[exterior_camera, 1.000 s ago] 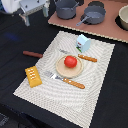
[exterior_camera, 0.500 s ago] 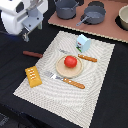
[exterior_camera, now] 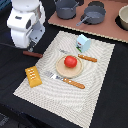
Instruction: Interact with the objects in diverse but meaningful ways.
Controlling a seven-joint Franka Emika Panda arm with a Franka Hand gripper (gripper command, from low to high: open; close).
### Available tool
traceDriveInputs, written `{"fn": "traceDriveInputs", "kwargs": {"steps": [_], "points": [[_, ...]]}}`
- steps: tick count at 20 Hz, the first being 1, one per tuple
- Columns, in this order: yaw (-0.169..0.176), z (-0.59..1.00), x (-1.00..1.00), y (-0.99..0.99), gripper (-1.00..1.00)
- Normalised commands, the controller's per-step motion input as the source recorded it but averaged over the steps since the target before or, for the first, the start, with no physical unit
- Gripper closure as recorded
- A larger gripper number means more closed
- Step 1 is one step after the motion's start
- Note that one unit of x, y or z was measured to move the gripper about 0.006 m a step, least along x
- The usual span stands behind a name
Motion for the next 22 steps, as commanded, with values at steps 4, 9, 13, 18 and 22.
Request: {"fn": "traceDriveInputs", "kwargs": {"steps": [4,9,13,18,22], "points": [[0.062,-0.44,0.0,-0.16,-1.0],[0.04,-0.28,0.1,-0.02,-1.0],[0.025,-0.19,0.15,0.0,1.0],[0.015,-0.22,0.12,-0.01,1.0],[0.014,-0.22,0.08,-0.02,1.0]]}}
